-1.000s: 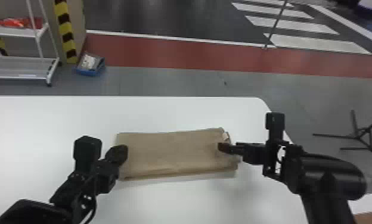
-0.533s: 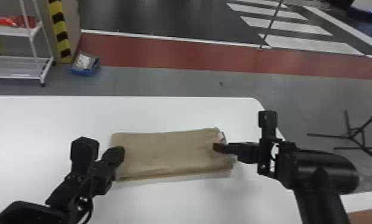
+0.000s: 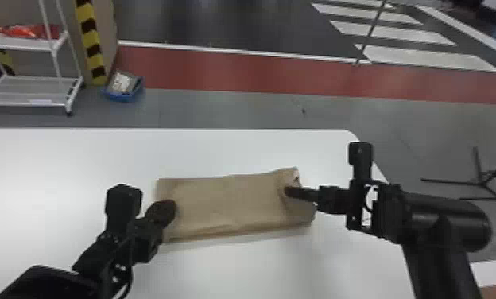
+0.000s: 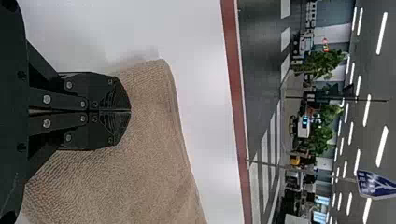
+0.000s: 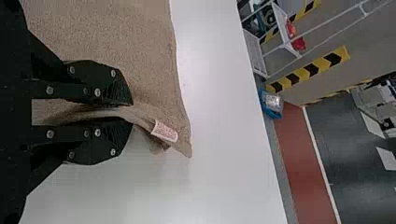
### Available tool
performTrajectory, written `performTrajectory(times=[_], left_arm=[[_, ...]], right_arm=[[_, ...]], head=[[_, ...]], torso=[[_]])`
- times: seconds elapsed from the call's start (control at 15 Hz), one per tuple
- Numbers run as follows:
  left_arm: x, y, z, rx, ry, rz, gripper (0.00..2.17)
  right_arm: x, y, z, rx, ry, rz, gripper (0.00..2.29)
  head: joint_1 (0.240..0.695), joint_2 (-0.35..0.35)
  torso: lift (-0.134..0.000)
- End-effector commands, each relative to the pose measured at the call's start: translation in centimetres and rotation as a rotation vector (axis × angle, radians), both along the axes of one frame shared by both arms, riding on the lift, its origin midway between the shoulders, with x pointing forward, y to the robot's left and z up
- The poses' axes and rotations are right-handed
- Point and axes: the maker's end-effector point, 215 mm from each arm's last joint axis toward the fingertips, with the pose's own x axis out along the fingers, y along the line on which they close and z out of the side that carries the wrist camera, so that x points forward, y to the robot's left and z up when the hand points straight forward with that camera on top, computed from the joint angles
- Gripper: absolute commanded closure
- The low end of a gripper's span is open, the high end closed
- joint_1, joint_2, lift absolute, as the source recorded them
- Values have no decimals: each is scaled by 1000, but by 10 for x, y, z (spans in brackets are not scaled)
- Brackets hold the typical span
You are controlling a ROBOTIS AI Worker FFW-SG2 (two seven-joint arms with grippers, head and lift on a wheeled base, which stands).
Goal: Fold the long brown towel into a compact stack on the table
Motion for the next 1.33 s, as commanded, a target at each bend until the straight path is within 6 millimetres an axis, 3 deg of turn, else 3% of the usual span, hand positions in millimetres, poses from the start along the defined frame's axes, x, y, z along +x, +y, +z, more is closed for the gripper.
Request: performTrajectory(times=[0.0, 0.27, 0.4, 0.6, 0.8, 1.07, 1.27], left_arm=[[0, 2, -2, 8, 4, 1, 2142], [-2, -5, -3, 11, 9, -10, 2142], [-6, -9, -10, 20, 33, -16, 2142], [-11, -13, -14, 32, 48, -26, 2142], [-15, -19, -16, 33, 55, -37, 2142], [-17, -24, -15, 31, 54, -47, 2142], [-20, -32, -14, 29, 52, -59, 2142]], right_arm=[[-8, 19, 25, 32, -17, 34, 1295], [-28, 67, 70, 99, -33, 104, 1295], [-36, 95, 82, 134, -10, 149, 1291], [-27, 127, 102, 125, -23, 193, 1291], [-26, 152, 101, 136, -11, 220, 1291], [-31, 173, 81, 145, 49, 245, 1288], [-23, 187, 75, 138, 20, 251, 1288]], head=[[695, -201], [695, -171], [695, -148], [695, -121], [695, -87], [695, -62], [695, -51]], torso=[[-111], [-111], [-111], [-111], [-111], [-111], [-111]])
